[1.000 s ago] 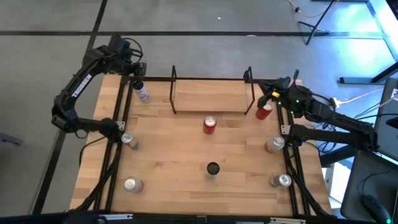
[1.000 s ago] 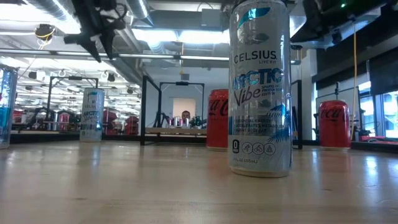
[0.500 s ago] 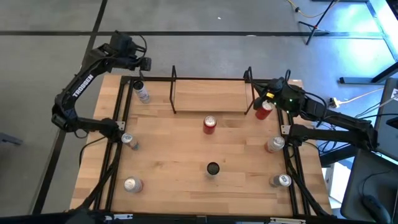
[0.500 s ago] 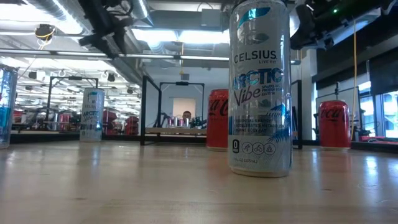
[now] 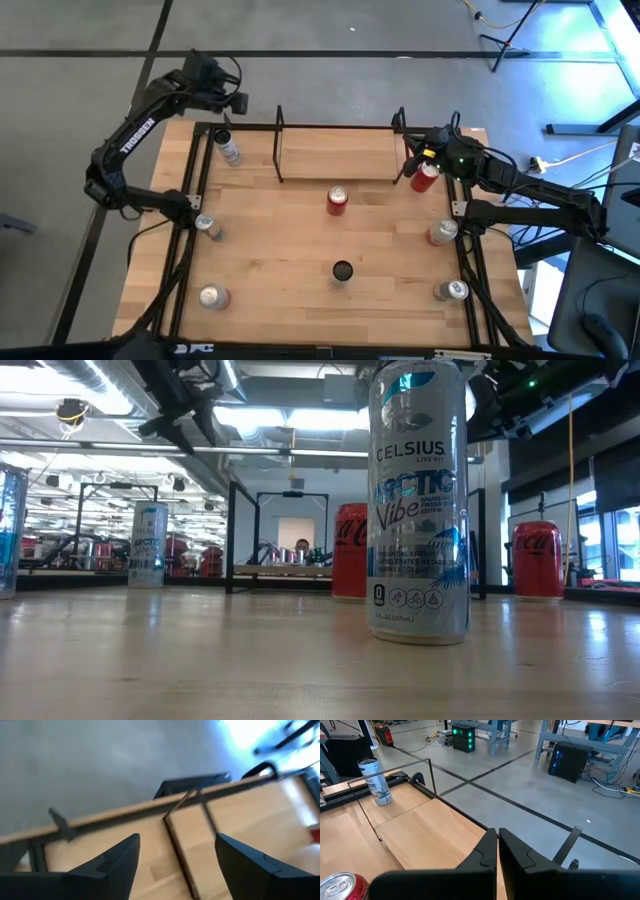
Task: Place canned beverage on shelf
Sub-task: Put the top white soda can on the shelf
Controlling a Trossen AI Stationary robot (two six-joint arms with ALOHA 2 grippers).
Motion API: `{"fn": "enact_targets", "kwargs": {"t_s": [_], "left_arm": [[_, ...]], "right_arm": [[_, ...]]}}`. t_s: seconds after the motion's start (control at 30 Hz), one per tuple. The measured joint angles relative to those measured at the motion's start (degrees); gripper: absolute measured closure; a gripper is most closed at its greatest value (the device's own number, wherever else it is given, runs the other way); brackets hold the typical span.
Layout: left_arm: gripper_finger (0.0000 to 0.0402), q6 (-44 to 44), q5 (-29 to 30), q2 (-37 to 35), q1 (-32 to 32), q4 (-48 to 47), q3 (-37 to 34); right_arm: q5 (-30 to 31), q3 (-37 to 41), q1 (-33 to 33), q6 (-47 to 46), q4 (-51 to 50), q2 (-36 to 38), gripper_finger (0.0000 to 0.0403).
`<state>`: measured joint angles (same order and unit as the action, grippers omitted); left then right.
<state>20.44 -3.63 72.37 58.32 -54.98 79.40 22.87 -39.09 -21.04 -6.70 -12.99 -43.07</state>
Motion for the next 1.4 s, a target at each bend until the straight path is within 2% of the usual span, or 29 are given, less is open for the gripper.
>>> {"fn": "enact_targets", "kwargs": {"t_s": [0.2, 0.4, 0.6, 0.93, 1.23, 1.4], "left_arm": [[0.0097, 0.2, 1.9, 2.2, 0.0, -6.4, 0.0], [0.0073, -0.9, 0.6, 2.3, -1.0, -6.3, 0.0], [0.0072, -1.4, 8.8, 3.6, -2.0, -13.8, 0.0], [0.0072, 2.0, 16.5, 10.0, -3.5, -21.5, 0.0], [0.0072, 1.8, 16.1, 16.6, -1.2, -22.4, -0.1], [0.0072, 1.6, 12.2, 17.4, 0.5, -22.1, -1.2]], "right_arm": [[0.0, 0.0, 0.0, 0.0, 0.1, 0.0, 0.0395], [0.1, 0.0, 0.0, 0.0, 0.1, -0.7, 0.0395], [0.0, 0.0, 0.0, -0.1, 0.1, -2.6, 0.0395], [-1.3, 0.0, 0.0, -0.4, 0.5, -5.6, 0.0395], [-1.5, 0.0, 0.0, -0.5, 1.0, -5.6, 0.0395], [-2.6, 0.0, 0.0, -0.5, 0.9, -5.6, 0.0395]]}}
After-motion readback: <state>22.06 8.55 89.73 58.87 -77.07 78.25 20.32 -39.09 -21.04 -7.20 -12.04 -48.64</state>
